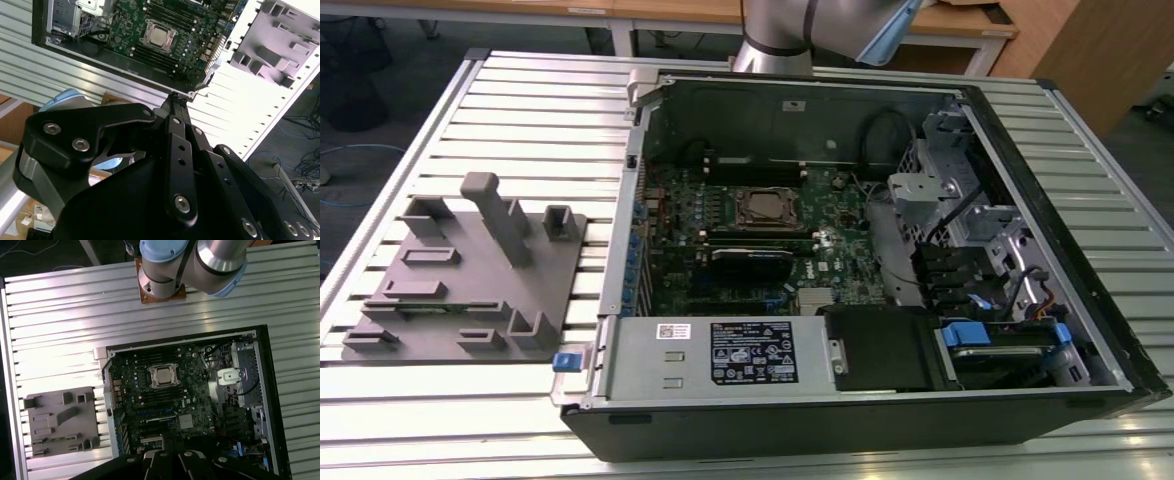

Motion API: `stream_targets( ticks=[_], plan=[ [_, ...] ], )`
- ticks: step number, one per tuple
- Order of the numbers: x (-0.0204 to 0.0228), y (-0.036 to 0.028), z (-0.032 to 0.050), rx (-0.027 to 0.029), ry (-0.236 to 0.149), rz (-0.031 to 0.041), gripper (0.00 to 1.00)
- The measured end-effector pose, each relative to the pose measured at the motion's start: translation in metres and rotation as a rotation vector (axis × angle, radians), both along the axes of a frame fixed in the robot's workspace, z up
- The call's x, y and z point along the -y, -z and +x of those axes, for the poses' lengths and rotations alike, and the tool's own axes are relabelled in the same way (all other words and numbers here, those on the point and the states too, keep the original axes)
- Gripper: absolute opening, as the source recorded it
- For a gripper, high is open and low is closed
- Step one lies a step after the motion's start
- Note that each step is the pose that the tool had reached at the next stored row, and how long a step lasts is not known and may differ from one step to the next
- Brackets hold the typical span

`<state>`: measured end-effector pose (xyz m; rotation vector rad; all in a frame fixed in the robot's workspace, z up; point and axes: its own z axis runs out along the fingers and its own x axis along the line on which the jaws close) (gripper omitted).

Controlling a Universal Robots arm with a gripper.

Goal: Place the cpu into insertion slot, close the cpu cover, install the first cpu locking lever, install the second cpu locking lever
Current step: 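Install the second cpu locking lever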

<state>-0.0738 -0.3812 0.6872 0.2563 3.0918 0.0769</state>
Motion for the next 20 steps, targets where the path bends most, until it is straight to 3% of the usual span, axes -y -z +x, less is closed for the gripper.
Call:
stream_targets(
  ticks=[3, 7, 12, 15, 20],
  plan=[
    [-0.0001, 0.0006, 0.0001, 0.0000, 0.000, -0.0001, 0.11],
    [0.0000, 0.0065, 0.0000, 0.0010, 0.000, -0.0001, 0.11],
    [0.0000, 0.0070, 0.0000, 0.0010, 0.000, -0.0001, 0.11],
    [-0.0001, 0.0116, 0.0001, 0.0011, 0.000, -0.0002, 0.11],
    [0.0000, 0.0121, 0.0000, 0.0011, 0.000, -0.0008, 0.11]
  ],
)
